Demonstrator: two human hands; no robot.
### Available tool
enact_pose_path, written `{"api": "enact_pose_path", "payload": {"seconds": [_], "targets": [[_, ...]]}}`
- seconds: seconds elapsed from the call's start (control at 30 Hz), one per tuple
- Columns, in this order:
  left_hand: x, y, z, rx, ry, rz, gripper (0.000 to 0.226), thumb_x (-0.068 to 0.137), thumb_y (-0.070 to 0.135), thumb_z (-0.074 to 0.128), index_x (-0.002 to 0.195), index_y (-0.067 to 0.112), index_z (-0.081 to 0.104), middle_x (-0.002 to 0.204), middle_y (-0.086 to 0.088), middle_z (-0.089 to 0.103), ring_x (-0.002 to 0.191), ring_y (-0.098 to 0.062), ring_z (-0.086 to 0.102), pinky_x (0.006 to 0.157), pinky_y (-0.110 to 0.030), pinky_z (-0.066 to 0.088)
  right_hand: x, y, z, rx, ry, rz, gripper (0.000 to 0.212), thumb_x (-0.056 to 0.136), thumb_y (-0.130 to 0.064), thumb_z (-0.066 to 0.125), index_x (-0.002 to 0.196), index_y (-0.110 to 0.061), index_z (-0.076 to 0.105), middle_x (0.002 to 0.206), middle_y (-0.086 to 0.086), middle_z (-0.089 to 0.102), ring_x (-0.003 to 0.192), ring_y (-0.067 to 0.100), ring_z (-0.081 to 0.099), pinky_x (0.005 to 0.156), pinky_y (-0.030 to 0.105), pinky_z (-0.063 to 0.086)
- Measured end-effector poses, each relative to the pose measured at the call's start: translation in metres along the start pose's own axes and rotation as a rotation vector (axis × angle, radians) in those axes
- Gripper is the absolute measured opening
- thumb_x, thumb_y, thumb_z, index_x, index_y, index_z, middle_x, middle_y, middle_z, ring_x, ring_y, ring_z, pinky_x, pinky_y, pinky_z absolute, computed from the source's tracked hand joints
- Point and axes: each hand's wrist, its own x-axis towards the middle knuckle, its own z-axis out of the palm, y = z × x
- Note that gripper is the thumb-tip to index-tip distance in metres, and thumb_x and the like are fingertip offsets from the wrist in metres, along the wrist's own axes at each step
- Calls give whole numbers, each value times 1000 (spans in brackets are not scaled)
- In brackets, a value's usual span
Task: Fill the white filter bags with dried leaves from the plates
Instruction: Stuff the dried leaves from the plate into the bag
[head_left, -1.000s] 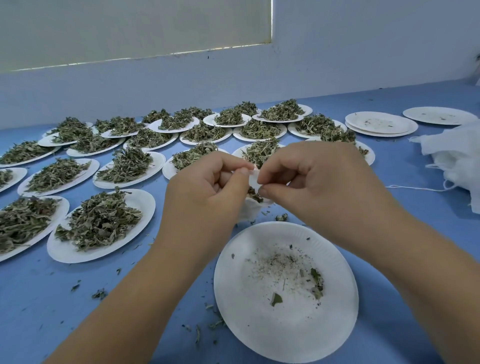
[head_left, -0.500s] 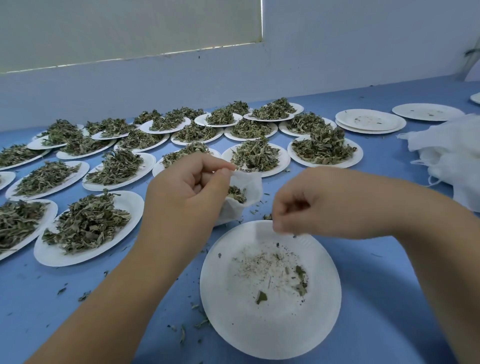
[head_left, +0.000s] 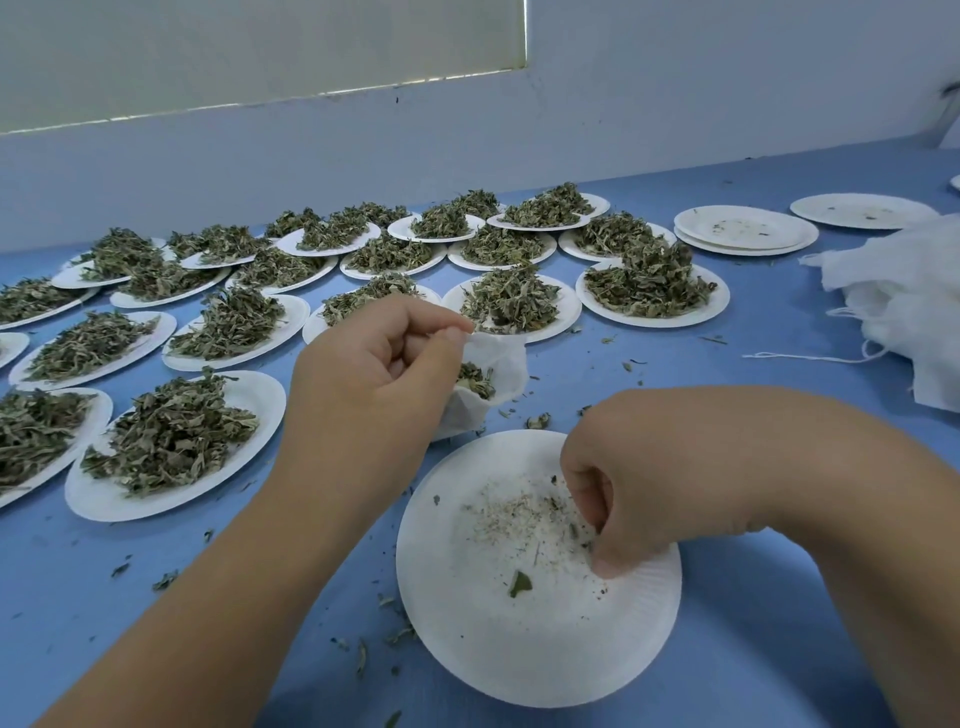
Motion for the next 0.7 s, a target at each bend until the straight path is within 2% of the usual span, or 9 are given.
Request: {"api": "enact_pose_path", "payload": {"seconds": [0.07,0.13,0.23,0.3,0.37,0.43,0.53,0.6,0.7], "targets": [[0,0,0,-1,-2,0,20,92,13,60,82,26,71,60,-7,53,46,-3,41,44,-9,35,0,-1,1,-23,22,-20,12,79,-36,71,83,-26,66,75,-10,61,44,1,45,28,7,24],[0,0,1,2,-4,2,20,92,13,60,83,26,71,59,-5,52,46,-3,41,45,-9,35,2,-1,2,-39,35,-36,4,81,-27,68,84,-25,68,72,-9,60,44,-1,48,28,7,24],[0,0,0,12,-3,5,20,92,14,60,82,28,71,56,3,50,47,-3,40,46,-13,37,3,-1,4,-25,39,-53,11,83,-16,61,84,-24,69,69,-10,57,37,-16,42,26,7,22],[1,0,0,23,-4,12,20,92,15,60,82,29,71,56,3,50,47,-3,40,46,-15,38,4,0,5,-15,58,-85,11,82,-18,61,80,-27,66,67,-12,56,42,-16,44,28,6,25],[1,0,0,26,-2,14,20,92,15,60,83,28,71,55,2,49,47,-4,39,46,-15,37,5,0,5,29,76,-134,7,79,-21,64,78,-28,67,67,-13,60,49,-7,51,37,5,35],[1,0,0,18,4,9,19,92,14,61,83,27,71,54,7,49,47,-4,39,46,-15,36,6,-2,5,107,72,-203,7,76,-22,66,80,-28,68,70,-20,64,58,-4,56,51,14,47],[1,0,0,8,9,3,18,92,12,61,84,24,72,54,10,51,48,-3,40,47,-15,38,9,-9,9,163,90,-312,6,75,-22,67,78,-27,66,71,-30,60,62,-9,55,55,15,47],[1,0,0,8,11,0,18,91,12,61,83,24,71,54,8,50,48,-3,40,47,-14,36,12,-14,13,157,120,-341,6,77,-26,68,77,-30,64,69,-34,57,63,-12,54,52,14,45],[1,1,0,4,7,4,18,91,12,61,83,24,71,58,-3,53,49,-4,42,47,-13,35,16,-17,18,177,145,-347,12,77,-28,72,80,-32,61,68,-25,58,67,-15,51,55,10,43]]}}
